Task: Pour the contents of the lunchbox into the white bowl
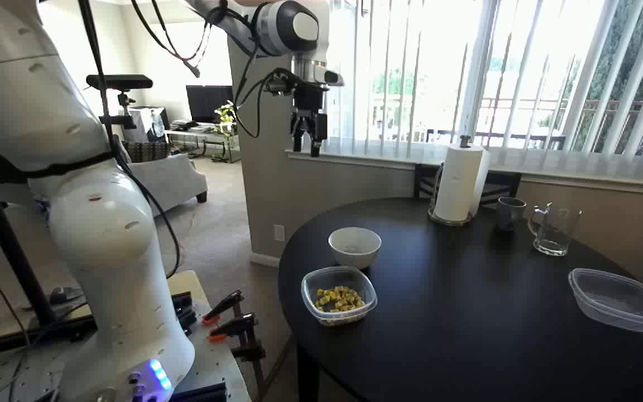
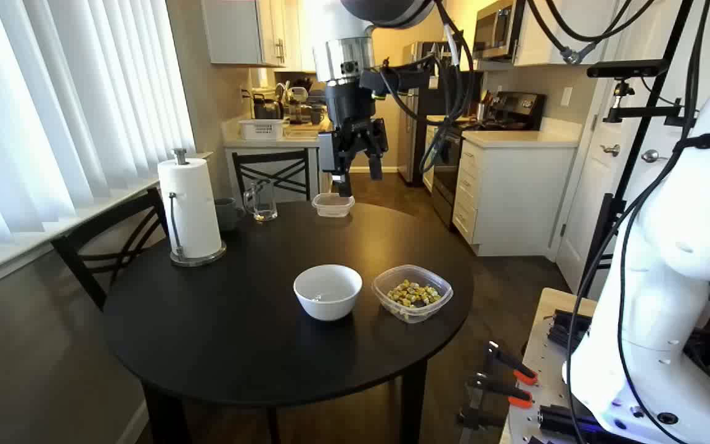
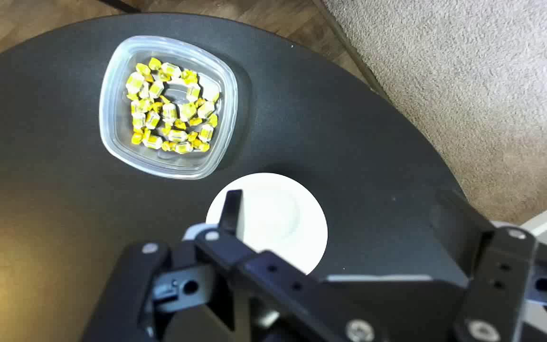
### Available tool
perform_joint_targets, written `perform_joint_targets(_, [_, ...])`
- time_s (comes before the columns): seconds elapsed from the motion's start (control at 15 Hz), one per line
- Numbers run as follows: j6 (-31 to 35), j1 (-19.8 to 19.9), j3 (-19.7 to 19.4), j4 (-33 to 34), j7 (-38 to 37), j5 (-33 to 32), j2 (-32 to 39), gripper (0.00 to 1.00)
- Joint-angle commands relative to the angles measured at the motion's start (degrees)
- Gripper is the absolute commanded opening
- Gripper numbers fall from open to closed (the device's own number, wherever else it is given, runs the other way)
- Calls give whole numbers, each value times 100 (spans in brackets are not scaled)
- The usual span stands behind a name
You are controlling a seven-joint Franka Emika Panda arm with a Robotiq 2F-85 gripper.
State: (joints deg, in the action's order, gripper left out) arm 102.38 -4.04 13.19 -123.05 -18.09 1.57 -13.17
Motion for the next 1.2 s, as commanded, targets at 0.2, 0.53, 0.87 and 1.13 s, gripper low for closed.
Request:
perform_joint_targets(0.2, [-12, -110, -101, 10, -20, -23, 9, 100])
perform_joint_targets(0.53, [97, -3, -227, 38, -135, 22, 344, 100])
perform_joint_targets(0.87, [401, 159, -689, -17, -324, 254, 1264, 100])
perform_joint_targets(1.13, [842, 207, -1009, 5, -407, 567, 2088, 100])
